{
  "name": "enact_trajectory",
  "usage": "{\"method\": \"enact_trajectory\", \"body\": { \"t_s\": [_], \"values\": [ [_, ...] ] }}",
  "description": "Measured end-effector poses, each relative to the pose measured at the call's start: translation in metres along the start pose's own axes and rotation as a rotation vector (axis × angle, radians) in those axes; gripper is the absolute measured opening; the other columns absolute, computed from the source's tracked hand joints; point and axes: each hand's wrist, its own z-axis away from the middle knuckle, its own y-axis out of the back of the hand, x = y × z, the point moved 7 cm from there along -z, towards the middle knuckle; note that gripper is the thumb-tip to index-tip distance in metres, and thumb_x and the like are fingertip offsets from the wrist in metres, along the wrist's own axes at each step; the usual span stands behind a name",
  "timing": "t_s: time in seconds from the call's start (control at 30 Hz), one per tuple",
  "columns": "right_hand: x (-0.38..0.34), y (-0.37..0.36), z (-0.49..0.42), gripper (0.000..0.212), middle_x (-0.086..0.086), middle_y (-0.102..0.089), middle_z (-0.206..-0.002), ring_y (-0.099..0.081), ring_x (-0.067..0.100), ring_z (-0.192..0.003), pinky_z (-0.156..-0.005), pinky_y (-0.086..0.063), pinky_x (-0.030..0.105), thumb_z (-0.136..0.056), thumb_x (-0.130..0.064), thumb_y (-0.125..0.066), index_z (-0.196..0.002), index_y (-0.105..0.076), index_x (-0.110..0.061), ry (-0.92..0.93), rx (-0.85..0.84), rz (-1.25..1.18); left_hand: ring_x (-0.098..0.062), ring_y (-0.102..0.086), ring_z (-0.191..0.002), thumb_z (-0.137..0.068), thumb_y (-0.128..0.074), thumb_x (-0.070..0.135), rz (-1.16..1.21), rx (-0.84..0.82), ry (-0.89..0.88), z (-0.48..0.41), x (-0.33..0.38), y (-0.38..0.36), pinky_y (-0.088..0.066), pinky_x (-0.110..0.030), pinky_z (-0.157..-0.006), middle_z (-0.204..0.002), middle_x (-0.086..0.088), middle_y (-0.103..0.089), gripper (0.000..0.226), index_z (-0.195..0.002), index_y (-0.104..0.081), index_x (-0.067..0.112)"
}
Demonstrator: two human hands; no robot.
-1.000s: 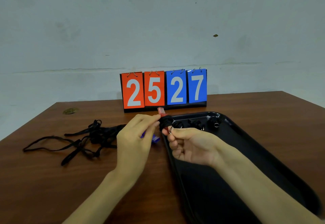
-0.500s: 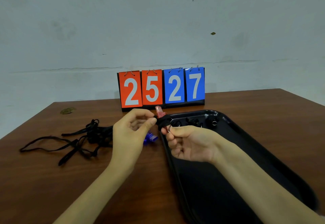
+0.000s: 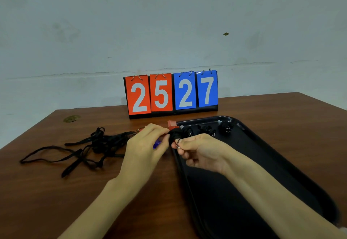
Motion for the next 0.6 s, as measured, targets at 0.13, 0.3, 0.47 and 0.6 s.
{"method": "enact_trajectory", "body": {
  "t_s": [0.13,0.3,0.47,0.6],
  "values": [
    [-0.001,0.0,-0.002,0.015,-0.006,-0.059,-0.059,-0.047,0.004,-0.055,-0.054,-0.038,0.018,-0.092,-0.017,-0.056,-0.089,-0.069,-0.01,0.006,0.012,-0.018,-0.012,-0.055,-0.071,-0.083,-0.064,0.007,0.238,0.027,0.256,-0.001,-0.009,-0.001,-0.047,-0.016,-0.066,-0.075,0.0,-0.063,0.012,-0.085,-0.07,0.017],
    [0.001,-0.002,0.0,0.02,-0.007,-0.057,-0.061,-0.046,0.004,-0.058,-0.058,-0.038,0.018,-0.093,-0.018,-0.053,-0.082,-0.068,-0.014,-0.036,-0.042,-0.105,-0.004,-0.051,-0.05,-0.088,-0.058,0.004,0.78,-0.04,0.82,0.011,-0.031,-0.025,-0.042,-0.019,-0.051,-0.054,0.008,-0.057,0.017,-0.087,-0.069,0.017],
    [-0.001,0.0,0.001,0.021,-0.005,-0.053,-0.063,-0.044,0.005,-0.059,-0.058,-0.036,0.019,-0.095,-0.016,-0.049,-0.083,-0.066,-0.013,-0.034,-0.031,-0.131,-0.015,-0.065,-0.061,-0.087,-0.059,0.002,0.952,-0.06,0.768,0.011,-0.022,-0.027,-0.052,-0.021,-0.061,-0.068,-0.003,-0.067,0.016,-0.092,-0.069,0.012],
    [0.0,-0.001,0.001,0.021,-0.006,-0.054,-0.063,-0.045,0.005,-0.059,-0.057,-0.037,0.018,-0.095,-0.017,-0.048,-0.085,-0.066,-0.014,-0.035,-0.055,-0.096,0.0,-0.064,-0.085,-0.08,-0.067,0.001,0.613,-0.036,0.517,0.001,-0.016,-0.009,-0.047,-0.008,-0.072,-0.09,0.005,-0.068,0.025,-0.085,-0.068,0.026]
  ]
}}
